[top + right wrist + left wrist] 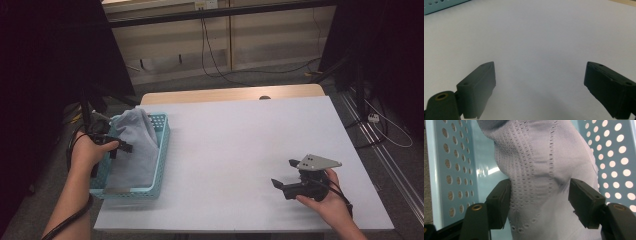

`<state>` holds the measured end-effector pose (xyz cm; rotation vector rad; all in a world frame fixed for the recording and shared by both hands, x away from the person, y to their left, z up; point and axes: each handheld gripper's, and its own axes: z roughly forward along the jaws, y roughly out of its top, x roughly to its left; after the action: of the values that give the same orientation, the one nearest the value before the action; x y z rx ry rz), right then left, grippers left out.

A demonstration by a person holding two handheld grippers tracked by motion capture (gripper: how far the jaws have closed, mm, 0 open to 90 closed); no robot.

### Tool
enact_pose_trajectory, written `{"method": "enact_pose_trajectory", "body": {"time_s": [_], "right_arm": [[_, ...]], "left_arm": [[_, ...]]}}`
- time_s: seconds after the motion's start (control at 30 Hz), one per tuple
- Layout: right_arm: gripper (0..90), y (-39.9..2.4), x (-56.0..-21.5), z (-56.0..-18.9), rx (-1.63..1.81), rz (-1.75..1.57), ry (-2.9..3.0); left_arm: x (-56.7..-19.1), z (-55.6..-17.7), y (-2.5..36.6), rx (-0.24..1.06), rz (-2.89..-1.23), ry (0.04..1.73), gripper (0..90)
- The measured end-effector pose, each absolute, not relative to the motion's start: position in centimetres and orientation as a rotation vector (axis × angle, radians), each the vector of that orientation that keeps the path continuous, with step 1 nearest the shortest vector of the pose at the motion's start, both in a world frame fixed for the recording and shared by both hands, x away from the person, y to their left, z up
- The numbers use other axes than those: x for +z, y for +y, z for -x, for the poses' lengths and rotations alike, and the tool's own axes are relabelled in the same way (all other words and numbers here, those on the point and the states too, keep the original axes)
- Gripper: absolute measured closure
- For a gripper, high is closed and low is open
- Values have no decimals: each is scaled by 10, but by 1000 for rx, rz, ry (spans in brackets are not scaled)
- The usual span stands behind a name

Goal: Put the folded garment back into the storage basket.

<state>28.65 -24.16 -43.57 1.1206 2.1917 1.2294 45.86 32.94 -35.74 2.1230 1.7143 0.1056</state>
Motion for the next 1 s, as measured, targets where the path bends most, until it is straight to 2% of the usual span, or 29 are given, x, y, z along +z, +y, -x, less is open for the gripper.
{"method": "enact_pose_trajectory", "body": {"time_s": [0.83, 0.9, 1.0], "right_arm": [[104, -241, -435, -286, 1229, -1117, 2191], [104, -241, -435, -286, 1229, -1117, 2190], [104, -241, -435, -286, 1230, -1117, 2192]], "left_arm": [[-350, -459, 329, 144, -2105, 1696, 351], [-349, -459, 328, 157, -2116, 1675, 373], [-348, -460, 326, 170, -2084, 1676, 460]]}}
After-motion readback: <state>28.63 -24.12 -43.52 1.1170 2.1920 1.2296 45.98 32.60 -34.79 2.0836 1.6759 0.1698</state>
